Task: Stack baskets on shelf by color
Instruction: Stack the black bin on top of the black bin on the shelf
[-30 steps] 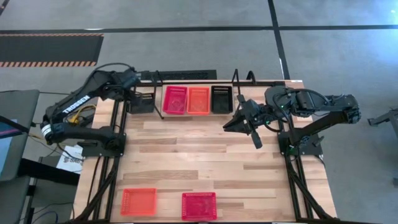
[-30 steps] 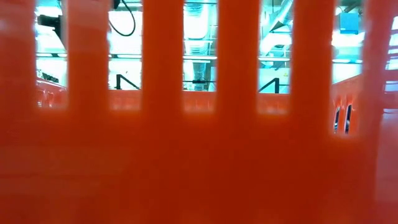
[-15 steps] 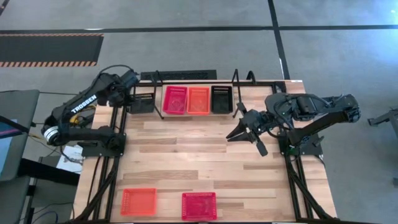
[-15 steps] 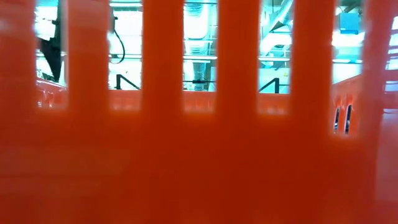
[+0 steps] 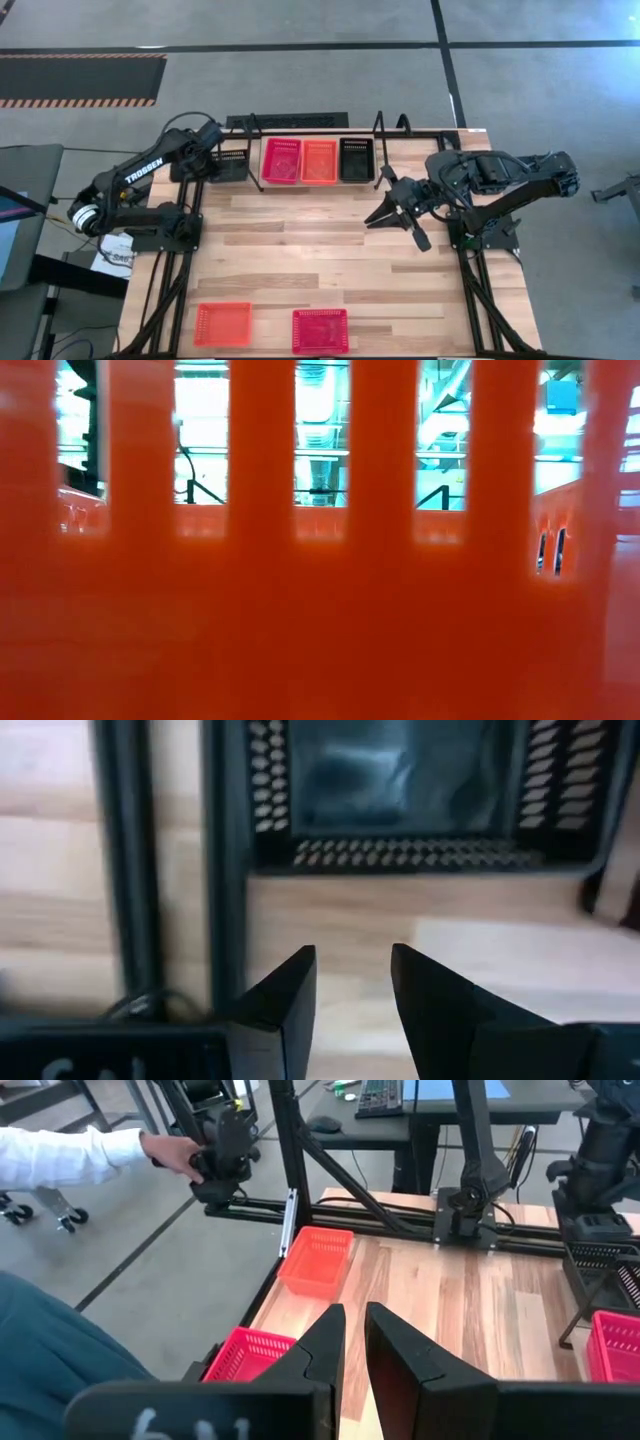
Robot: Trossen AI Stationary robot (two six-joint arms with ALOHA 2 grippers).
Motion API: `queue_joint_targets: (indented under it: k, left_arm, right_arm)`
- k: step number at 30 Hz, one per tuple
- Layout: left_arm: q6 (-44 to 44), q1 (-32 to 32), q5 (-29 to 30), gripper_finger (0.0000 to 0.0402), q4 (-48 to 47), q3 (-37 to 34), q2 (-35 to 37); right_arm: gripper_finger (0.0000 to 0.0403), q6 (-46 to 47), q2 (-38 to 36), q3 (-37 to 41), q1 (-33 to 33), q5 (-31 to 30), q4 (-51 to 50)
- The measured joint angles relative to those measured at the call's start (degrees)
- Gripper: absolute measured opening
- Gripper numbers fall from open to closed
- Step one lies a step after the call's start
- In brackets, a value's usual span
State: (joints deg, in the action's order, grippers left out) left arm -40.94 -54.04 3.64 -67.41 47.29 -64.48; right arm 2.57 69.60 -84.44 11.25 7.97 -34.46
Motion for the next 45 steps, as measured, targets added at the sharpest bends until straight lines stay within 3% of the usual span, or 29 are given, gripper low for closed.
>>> queue_joint_targets:
  k: [9, 27, 45]
  left_arm:
    - [0.88, -4.16, 4.61, 0.0121, 3.49, -0.47, 0.00]
    - [7.80, -12.82, 2.49, 0.0121, 10.18, -0.47, -0.14]
    - [11.31, -14.75, 4.95, 0.0121, 11.45, -0.47, -10.84]
  right_arm:
    - [0.0066, 1.95, 0.00, 0.00, 0.02, -0.01, -2.05]
    - [0.0066, 2.08, 0.00, 0.00, 0.00, -0.02, -0.90]
    - [0.0066, 4.34, 0.00, 0.00, 0.00, -0.04, 0.63]
